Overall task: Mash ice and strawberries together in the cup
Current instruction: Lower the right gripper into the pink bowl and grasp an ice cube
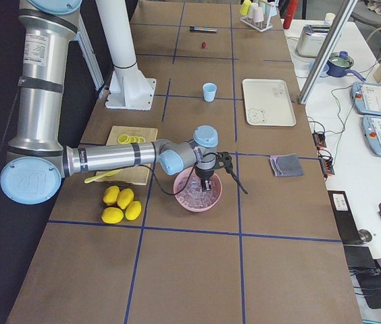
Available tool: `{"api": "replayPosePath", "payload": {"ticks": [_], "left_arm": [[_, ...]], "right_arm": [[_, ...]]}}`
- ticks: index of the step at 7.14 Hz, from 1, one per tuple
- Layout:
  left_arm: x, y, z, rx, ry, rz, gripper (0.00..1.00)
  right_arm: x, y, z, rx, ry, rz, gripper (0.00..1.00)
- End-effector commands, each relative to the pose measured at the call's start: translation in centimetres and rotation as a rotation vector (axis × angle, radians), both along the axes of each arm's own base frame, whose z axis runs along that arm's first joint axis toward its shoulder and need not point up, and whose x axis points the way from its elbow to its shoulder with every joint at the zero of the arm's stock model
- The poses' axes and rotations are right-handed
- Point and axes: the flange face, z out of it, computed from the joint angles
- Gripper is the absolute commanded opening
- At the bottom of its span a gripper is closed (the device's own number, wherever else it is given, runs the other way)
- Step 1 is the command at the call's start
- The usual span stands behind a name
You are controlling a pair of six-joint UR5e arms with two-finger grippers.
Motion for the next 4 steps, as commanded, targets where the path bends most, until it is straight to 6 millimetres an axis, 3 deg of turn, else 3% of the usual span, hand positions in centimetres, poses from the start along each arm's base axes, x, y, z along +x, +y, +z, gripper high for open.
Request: {"api": "replayPosePath", "payload": {"ticks": [1, 3, 4], "left_arm": [[0.0, 0.0, 0.0, -0.001, 0.000, -0.001, 1.00], [0.0, 0.3, 0.1, -0.003, 0.000, 0.000, 1.00], [0.0, 0.3, 0.2, -0.004, 0.000, 0.000, 1.00]], "right_arm": [[-0.1, -0.3, -3.1, 0.054, -0.029, 0.000, 0.00], [-0.6, -1.8, -8.5, 0.089, -0.079, 0.068, 0.00], [-1.5, -3.0, -12.4, 0.021, -0.144, 0.194, 0.00]]}}
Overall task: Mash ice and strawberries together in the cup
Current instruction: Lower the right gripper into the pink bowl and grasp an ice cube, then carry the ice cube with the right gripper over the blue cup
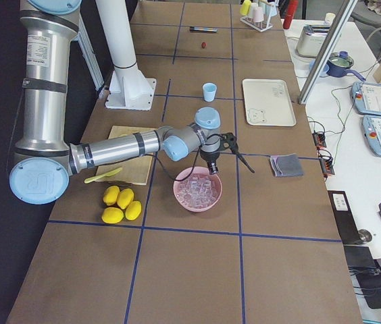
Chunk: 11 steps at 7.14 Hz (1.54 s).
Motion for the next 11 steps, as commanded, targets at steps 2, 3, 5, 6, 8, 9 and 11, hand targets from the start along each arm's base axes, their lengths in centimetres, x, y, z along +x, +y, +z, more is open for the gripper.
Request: {"api": "replayPosePath", "payload": {"ticks": [2, 3, 5, 6, 8, 9, 11], "left_arm": [[0.0, 0.1, 0.2, -0.004, 0.000, 0.000, 1.00], [0.0, 0.1, 0.2, -0.005, 0.000, 0.001, 1.00], [0.0, 0.2, 0.5, -0.019, 0.000, -0.005, 1.00], [0.0, 0.2, 0.6, -0.019, 0.000, -0.005, 1.00], [0.0, 0.2, 0.6, -0.019, 0.000, -0.004, 1.00], [0.0, 0.2, 0.6, -0.018, 0.002, -0.003, 1.00], [0.0, 0.2, 0.6, -0.018, 0.002, -0.003, 1.00]], "right_arm": [[-7.4, 0.0, -11.8, -0.186, -0.203, 0.188, 0.00], [-10.4, 0.4, -15.0, -0.289, -0.263, 0.240, 0.00], [-19.1, 2.1, -23.0, -0.467, -0.348, 0.300, 0.00], [-23.7, 3.0, -27.3, -0.496, -0.321, 0.347, 0.00], [-32.4, 3.1, -32.6, -0.560, -0.301, 0.413, 0.00], [-36.6, 1.4, -34.6, -0.595, -0.285, 0.449, 0.00], [-39.1, 1.2, -34.7, -0.624, -0.273, 0.505, 0.00]]}}
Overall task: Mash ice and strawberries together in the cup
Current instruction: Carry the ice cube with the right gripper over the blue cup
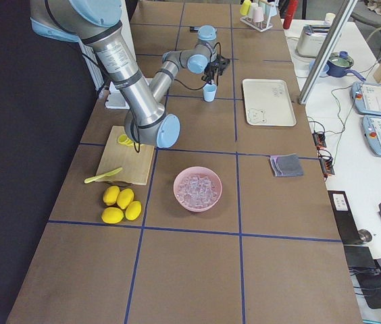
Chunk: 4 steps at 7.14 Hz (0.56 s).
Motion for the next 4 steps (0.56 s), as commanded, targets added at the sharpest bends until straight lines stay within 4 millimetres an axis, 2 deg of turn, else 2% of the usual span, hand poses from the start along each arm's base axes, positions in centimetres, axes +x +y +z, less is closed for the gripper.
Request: {"api": "replayPosePath", "payload": {"ticks": [1, 2, 3, 4], "left_arm": [[0.00, 0.00, 0.02, 0.001, 0.000, 0.001, 1.00], [0.00, 0.08, 0.09, -0.001, 0.000, 0.001, 1.00], [0.07, 0.14, 0.16, -0.002, 0.000, 0.003, 1.00], [0.00, 0.14, 0.08, -0.001, 0.000, 0.001, 1.00]], "right_arm": [[-1.78, 0.04, -0.44, -0.020, 0.012, 0.032, 0.00], [-1.98, 0.29, -0.23, -0.023, 0.014, 0.028, 0.03], [-2.24, 0.58, 0.31, -0.022, 0.023, 0.024, 0.64], [-2.37, 0.64, 0.09, -0.013, 0.026, 0.051, 1.00]]}}
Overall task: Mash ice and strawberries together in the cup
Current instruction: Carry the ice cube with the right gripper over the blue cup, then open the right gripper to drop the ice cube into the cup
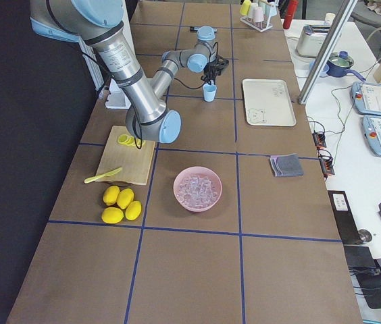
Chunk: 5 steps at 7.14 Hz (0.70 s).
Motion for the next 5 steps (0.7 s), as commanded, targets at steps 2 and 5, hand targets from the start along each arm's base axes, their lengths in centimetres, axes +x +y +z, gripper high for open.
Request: {"api": "replayPosePath", "payload": {"ticks": [2, 5], "left_arm": [[0.0, 0.0, 0.0, 0.001, 0.000, -0.001, 1.00], [0.0, 0.1, 0.0, 0.001, 0.000, 0.001, 1.00]], "right_arm": [[-0.5, 0.5, 0.2, 0.007, 0.010, 0.016, 1.00], [8.3, 1.0, 4.2, 0.027, -0.013, 0.054, 1.00]]}}
